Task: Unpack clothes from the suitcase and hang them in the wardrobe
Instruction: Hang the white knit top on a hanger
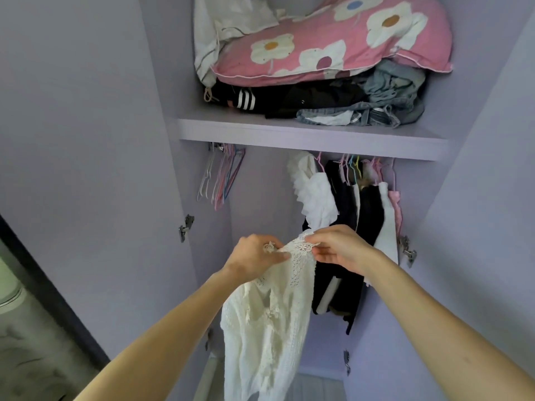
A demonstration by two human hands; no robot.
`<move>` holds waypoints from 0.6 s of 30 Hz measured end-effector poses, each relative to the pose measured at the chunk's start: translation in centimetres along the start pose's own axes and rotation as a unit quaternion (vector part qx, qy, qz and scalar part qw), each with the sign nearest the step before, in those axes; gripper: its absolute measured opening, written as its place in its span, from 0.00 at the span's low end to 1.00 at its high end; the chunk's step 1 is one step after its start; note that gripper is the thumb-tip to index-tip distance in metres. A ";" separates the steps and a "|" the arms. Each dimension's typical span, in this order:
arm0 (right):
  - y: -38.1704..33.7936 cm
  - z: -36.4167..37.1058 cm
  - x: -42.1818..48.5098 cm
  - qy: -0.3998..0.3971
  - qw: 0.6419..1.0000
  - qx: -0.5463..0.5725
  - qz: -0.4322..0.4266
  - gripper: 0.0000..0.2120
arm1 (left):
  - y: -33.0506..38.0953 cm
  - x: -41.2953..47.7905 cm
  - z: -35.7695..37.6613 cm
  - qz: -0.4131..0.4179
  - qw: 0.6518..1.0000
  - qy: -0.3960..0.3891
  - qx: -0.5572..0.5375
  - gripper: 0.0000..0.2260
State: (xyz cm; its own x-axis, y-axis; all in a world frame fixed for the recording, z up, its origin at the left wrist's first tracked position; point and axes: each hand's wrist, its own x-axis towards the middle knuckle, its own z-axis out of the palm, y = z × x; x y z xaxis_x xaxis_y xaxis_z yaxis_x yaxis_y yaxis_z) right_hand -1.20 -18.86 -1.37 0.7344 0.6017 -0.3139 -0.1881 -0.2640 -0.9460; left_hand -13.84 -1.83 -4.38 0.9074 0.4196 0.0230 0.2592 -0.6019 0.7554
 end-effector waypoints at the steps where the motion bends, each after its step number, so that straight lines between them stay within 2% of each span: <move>1: 0.0 -0.2 0.6 -0.002 1.000 0.003 -0.005 0.11 | 0.0 0.3 -0.5 -0.008 1.000 0.011 -0.020 0.12; 4: -0.4 0.0 3.6 -0.043 0.999 0.001 -0.005 0.17 | -0.3 1.9 -1.6 -0.028 0.998 0.049 0.017 0.14; 6: -1.3 0.9 6.6 -0.082 0.996 0.019 0.003 0.17 | -0.9 3.6 -2.7 -0.020 0.990 0.092 0.103 0.11; 8: -2.1 2.1 9.0 -0.100 0.994 0.035 0.002 0.14 | -1.7 4.7 -4.0 -0.016 0.967 0.132 0.218 0.12; 11: -2.7 4.1 14.0 -0.090 0.996 0.007 -0.006 0.11 | -4.1 7.0 -6.1 -0.016 0.884 0.210 0.417 0.15; 12: -2.8 5.0 15.9 -0.082 0.996 -0.017 -0.011 0.10 | -5.1 7.6 -6.9 0.012 0.853 0.244 0.462 0.15; 15: -2.8 8.0 21.2 -0.058 0.993 -0.095 -0.034 0.08 | -7.9 8.9 -9.8 0.078 0.790 0.281 0.539 0.18; 18: -2.7 11.7 26.2 -0.045 0.985 -0.152 -0.074 0.11 | -11.0 10.1 -12.9 0.060 0.737 0.271 0.616 0.17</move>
State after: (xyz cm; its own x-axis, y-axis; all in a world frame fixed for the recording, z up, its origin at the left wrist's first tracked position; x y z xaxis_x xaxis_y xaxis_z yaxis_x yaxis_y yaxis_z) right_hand 10.87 6.46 -8.01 0.6755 0.7114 -0.1940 0.1301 -0.3739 -0.9183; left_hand -11.78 17.81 -4.06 0.7699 0.3220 0.5510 0.5939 -0.6774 -0.4340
